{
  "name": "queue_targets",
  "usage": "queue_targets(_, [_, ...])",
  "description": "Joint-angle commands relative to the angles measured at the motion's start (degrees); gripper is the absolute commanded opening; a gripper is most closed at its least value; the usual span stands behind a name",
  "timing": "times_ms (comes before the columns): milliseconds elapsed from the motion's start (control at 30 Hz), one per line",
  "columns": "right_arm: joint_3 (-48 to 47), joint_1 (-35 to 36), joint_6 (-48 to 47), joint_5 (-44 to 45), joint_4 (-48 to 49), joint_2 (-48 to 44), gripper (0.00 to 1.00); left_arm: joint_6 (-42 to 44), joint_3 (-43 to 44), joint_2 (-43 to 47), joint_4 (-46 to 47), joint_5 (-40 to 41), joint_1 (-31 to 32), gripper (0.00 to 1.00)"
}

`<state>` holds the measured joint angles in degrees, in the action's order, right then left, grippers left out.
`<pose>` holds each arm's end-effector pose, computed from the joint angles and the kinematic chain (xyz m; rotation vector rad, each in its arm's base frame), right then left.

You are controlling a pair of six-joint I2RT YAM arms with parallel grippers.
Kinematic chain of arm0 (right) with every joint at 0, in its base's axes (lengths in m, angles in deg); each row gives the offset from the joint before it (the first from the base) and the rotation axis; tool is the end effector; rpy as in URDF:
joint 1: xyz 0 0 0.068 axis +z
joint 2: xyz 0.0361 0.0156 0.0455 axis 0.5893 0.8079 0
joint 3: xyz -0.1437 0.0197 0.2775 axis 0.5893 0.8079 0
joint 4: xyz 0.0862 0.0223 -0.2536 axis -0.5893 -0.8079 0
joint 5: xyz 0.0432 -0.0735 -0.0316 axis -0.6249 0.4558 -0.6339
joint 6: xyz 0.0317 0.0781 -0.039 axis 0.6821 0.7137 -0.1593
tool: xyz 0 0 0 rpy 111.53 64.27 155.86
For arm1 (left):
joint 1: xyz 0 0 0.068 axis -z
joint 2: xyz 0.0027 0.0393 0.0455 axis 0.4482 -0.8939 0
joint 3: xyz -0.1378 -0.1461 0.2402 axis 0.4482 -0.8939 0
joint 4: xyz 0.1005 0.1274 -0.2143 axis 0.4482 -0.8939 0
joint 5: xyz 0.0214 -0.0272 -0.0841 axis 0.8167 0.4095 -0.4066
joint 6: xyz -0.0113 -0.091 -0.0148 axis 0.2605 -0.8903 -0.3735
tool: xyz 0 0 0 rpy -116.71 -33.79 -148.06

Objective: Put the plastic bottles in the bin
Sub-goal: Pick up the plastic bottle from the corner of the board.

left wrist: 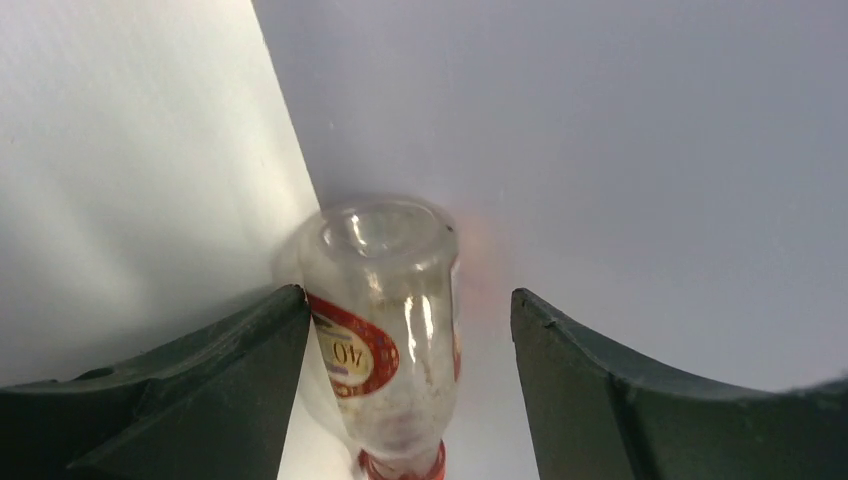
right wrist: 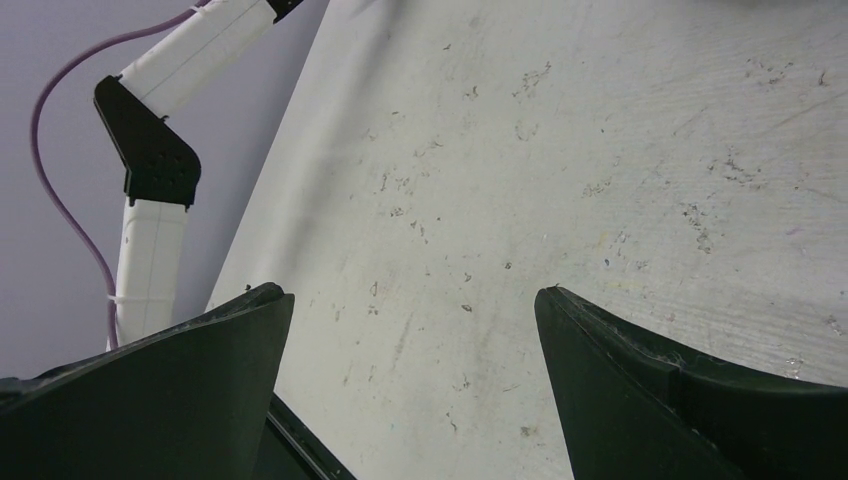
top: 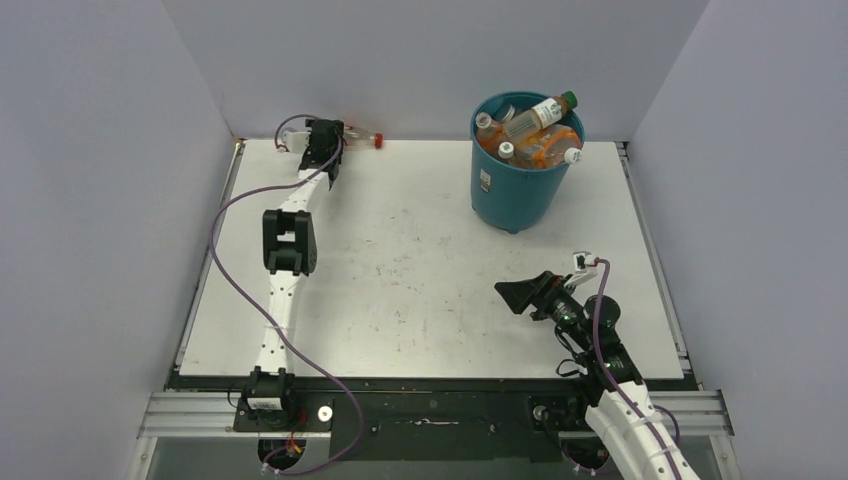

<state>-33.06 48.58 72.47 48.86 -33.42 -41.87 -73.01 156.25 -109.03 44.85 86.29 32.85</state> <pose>0.1321 0.0710 0.2001 0.1467 1.8590 1.1772 0.7061 -0.0476 0.1190 -1.4275 1.3905 -0.6937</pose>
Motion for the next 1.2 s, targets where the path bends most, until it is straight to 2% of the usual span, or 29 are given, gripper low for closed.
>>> queue_targets(0, [-0.9,0.4,-1.9,1.5,2.4,1.2,0.96,0.1,13.2,-10.4,-7.4,-2.4,0.2,0.69])
queue_targets(133, [-0.7,0.4,-2.3,2.0,3.0,3.0,0.96,-2.4,14.1,-14.6,-1.6,-5.0,0.7,0.67])
queue_targets(267, [0.1,0.4,-2.2,2.2,5.2,4.9,0.96,-4.8,14.7,-17.0,4.7,-7.4,0.8,0.72])
queue_targets(467, [0.9,0.5,-2.3,2.9,6.0,5.9,0.96,-4.0,15.8,-17.3,8.1,-6.8,1.4,0.75])
queue_targets(533, [0.9,0.5,-2.3,3.0,6.0,5.9,0.96,-3.5,15.9,-17.2,8.5,-6.7,1.5,0.69])
queue_targets(700, [0.8,0.5,-2.5,3.1,5.3,5.6,0.96,-2.5,14.5,-16.3,9.5,-6.8,1.9,0.39])
queue_targets(767, [0.9,0.6,-2.5,3.2,5.2,5.4,0.96,-2.3,11.9,-14.9,11.5,-7.0,1.8,0.34])
queue_targets(900, [0.2,0.6,-2.7,3.1,4.6,5.1,0.96,-1.8,2.3,-8.8,19.2,-6.8,1.7,0.27])
queue_targets(1000, [-0.5,0.7,-2.5,2.9,3.9,4.7,0.96,-2.2,-9.7,-1.5,28.6,-6.5,1.2,0.19])
queue_targets(1167, [-1.7,0.9,-1.3,1.8,3.2,3.5,0.96,-3.5,-35.1,14.2,46.1,-6.8,-0.2,0.00])
